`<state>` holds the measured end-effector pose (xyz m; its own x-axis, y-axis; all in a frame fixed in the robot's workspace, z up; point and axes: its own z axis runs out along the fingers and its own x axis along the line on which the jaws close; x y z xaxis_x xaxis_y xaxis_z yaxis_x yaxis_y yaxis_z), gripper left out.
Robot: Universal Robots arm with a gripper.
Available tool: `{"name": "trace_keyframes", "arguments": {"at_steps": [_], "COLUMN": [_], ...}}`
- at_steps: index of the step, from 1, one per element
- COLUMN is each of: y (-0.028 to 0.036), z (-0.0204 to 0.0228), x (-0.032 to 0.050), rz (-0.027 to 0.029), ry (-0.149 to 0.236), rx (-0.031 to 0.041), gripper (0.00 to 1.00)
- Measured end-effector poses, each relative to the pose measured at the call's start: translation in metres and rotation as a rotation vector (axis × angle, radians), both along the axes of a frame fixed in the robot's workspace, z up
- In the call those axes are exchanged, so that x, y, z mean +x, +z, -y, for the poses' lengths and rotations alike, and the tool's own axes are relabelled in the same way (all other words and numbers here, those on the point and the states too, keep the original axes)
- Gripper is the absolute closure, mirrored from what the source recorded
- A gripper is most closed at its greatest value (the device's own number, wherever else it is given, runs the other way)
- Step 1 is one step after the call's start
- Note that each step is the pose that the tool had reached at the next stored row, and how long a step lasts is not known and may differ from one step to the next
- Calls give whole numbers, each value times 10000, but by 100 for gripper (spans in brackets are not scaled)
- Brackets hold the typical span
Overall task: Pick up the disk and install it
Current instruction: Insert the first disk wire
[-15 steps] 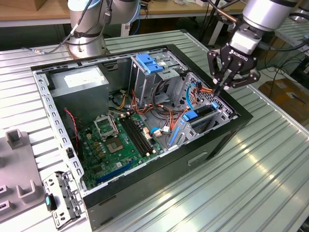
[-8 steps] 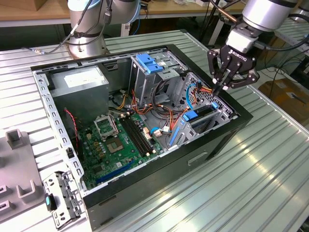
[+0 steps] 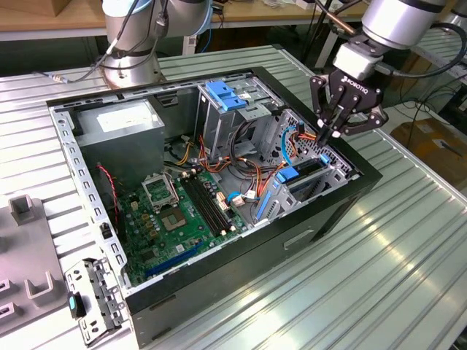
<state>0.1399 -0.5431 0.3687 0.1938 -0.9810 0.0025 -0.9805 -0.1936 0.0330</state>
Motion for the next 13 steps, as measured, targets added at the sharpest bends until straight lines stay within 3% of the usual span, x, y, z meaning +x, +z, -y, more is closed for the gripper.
{"name": "trace_keyframes", "arguments": {"at_steps": [3,7,13], "y": [-12,-19,-22], "z": [0,2,31], "x": [-25,-170,-195], "rz": [0,37,53], "ry": [-252,-252,-251], "rx": [-3,0,0], "gripper": [83,83,83]}}
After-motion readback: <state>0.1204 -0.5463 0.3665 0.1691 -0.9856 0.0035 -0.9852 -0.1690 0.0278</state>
